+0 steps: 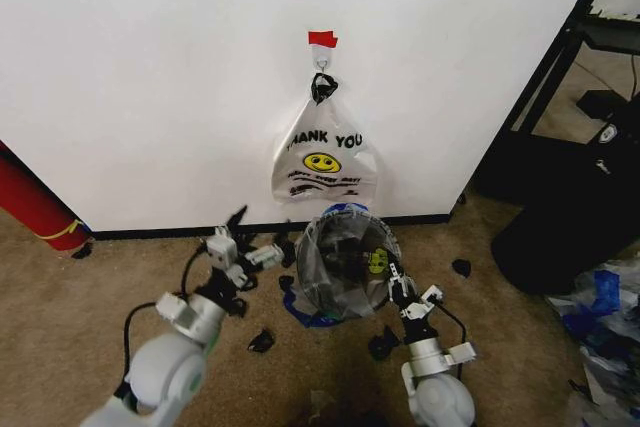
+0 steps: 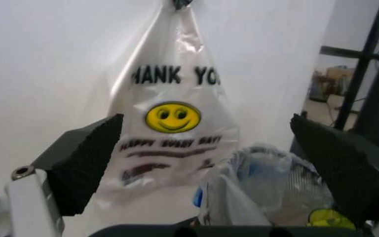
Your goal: Pick up the garbage bag from the wall and place it over the trash bin.
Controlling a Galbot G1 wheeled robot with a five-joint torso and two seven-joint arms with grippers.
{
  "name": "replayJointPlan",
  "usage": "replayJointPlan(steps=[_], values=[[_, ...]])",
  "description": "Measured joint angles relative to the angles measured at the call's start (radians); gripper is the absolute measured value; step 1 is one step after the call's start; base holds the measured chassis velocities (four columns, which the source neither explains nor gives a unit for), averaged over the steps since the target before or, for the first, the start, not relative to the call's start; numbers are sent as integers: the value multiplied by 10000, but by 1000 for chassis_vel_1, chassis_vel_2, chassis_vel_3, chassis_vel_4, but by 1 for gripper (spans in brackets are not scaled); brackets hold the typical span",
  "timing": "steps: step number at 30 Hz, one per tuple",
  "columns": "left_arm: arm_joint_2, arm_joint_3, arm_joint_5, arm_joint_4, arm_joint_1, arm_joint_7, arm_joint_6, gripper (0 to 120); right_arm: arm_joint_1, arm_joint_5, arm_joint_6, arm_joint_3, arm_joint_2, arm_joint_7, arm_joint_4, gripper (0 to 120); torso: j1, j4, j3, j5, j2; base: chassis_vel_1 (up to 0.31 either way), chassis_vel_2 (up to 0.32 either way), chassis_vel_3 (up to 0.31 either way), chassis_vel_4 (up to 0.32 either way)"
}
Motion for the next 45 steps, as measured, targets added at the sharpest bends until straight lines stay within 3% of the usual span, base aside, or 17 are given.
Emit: replayJointPlan(steps=[3, 6, 8, 14, 31, 38, 45], values=[[-193, 52, 287, -93, 349, 162, -115, 100, -39, 61, -411, -363, 87, 1756, 568, 0, 0, 0, 0, 0, 0, 0, 0, 0, 0], [-296, 44, 541, -63, 453, -79, -132, 100, -44, 73, -725, -516, 125, 2719, 826, 0, 0, -1, 0, -1, 0, 0, 0, 0, 0], [-412, 22, 1023, -83, 666, -441, -145, 100, -31, 116, -1282, -625, 271, 4160, 1025, 0, 0, 0, 0, 1, 0, 0, 0, 0, 0], [-716, 21, 1721, -335, 1162, -604, -386, 100, 268, 6, -1923, -690, 573, 5384, 1019, 0, 0, 0, 0, 0, 0, 0, 0, 0, 0], [-873, 133, 1872, -216, 1126, -542, -437, 100, 358, -447, -2167, -633, 603, 5244, 1094, 2, 2, -1, 0, 0, 0, 0, 0, 0, 0], [-908, 108, 2045, 27, 1241, -535, -500, 100, 350, -403, -2122, -632, 642, 5082, 1316, 15, 2, -1, 0, -1, 0, 0, 0, 0, 0], [-884, 104, 2248, 490, 1428, -845, -300, 100, 408, -404, -2122, -633, 748, 5178, 1210, 38, 2, -1, 0, -1, 0, 0, 0, 0, 0]])
